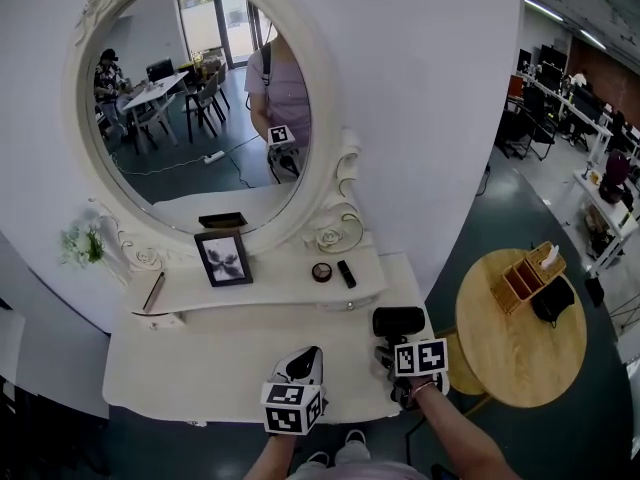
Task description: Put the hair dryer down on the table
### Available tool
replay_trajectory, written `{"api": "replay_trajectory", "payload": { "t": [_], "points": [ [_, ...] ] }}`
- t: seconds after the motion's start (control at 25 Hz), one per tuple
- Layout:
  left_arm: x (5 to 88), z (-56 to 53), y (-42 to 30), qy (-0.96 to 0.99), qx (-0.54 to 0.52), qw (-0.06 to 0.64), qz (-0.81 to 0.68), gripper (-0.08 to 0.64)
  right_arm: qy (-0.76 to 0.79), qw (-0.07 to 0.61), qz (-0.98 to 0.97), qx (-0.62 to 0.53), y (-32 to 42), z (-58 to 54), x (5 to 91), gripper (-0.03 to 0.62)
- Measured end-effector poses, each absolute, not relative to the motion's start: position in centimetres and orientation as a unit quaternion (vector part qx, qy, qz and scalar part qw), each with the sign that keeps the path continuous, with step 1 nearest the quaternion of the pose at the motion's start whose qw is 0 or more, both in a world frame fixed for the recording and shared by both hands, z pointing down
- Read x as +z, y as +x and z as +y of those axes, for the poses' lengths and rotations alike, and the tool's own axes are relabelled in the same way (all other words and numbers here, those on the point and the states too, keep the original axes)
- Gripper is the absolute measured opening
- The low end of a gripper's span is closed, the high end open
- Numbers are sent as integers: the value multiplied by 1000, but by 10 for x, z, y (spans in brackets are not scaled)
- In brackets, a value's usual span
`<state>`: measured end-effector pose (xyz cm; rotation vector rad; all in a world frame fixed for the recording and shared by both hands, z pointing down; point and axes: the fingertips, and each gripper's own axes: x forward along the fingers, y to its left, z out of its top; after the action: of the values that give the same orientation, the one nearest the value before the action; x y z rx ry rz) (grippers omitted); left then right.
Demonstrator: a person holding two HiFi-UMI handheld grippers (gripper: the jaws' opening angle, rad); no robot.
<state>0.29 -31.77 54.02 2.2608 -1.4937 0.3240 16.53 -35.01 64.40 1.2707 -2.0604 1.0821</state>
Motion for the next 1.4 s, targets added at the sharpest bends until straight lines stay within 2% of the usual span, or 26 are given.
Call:
{"api": "replay_trajectory", "payload": {
  "t": [1.04,1.4],
  "points": [
    [539,-317,-1,802,109,207,-550,0,455,310,-737,392,158,-352,660,245],
    [540,-314,-6,802,109,207,-550,0,462,293,-741,389,159,-353,655,258]
  ]
}}
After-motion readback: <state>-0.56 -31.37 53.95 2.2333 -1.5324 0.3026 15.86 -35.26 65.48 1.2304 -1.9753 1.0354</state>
